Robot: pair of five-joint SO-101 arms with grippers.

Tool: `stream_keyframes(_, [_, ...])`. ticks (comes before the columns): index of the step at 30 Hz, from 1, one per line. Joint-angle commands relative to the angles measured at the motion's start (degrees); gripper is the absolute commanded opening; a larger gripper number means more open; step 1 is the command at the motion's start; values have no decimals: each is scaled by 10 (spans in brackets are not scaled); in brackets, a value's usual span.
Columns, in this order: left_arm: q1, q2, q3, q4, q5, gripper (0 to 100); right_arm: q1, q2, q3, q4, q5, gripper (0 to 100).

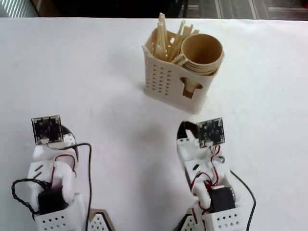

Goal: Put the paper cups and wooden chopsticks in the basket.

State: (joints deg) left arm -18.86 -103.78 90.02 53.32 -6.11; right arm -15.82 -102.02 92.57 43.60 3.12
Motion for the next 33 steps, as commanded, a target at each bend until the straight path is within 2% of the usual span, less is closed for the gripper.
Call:
stream_keyframes(1, [0,-5,-33,5,-1,24,4,-3,11,2,5,18])
stream_keyframes(8, [41,-5,-43,35,-6,24,47,-10,44,13,2,18])
stream_keyframes(12, [68,-5,-33,33,-12,27,43,-10,43,87,1,21])
stream_keyframes(18, [129,-5,10,-4,-62,27,37,-10,43,146,2,19])
stream_keyframes(25, [146,-5,66,-23,-65,28,36,-9,43,281,1,19])
stream_keyframes(28, [143,-3,70,-4,-63,28,36,-9,43,289,1,19])
stream_keyframes(33, [143,-3,70,77,-66,28,36,-9,43,289,1,19])
